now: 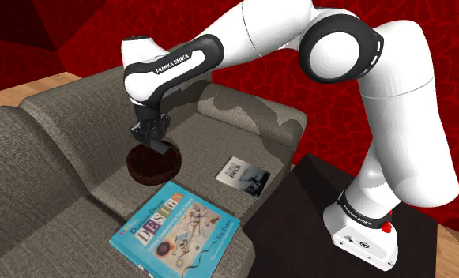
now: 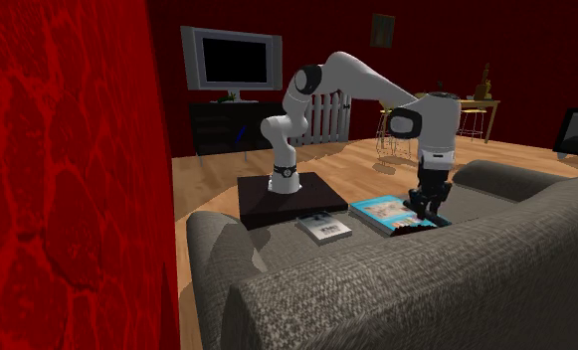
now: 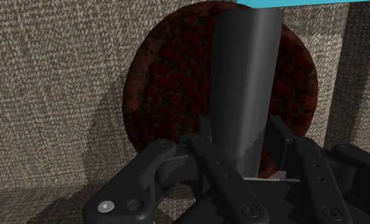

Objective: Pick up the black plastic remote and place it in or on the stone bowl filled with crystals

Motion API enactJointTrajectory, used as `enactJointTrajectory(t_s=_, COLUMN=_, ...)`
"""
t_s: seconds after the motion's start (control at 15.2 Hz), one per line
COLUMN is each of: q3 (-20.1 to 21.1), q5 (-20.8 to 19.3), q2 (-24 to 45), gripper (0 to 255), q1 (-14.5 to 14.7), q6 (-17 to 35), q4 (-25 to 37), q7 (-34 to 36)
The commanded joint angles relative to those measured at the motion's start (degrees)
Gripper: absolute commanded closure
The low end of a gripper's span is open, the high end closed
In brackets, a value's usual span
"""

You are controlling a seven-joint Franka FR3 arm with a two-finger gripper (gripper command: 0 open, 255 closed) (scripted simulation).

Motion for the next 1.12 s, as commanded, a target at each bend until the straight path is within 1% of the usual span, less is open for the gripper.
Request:
enactJointTrajectory(t_s=0.0, q3=0.0, q5=0.0, q2=1.0, gripper=255, q1=0.2, q6=0.7, q4=0.4, q7=0.3)
enactJointTrajectory(t_s=0.53, q3=0.0, q5=0.0, q2=4.2, gripper=255, q1=0.3, q6=5.0, q4=-0.8, q7=0.0)
enactJointTrajectory(t_s=1.06, q3=0.0, q5=0.0, q2=4.4, gripper=255, q1=0.3, q6=5.2, q4=-0.8, q7=-0.1)
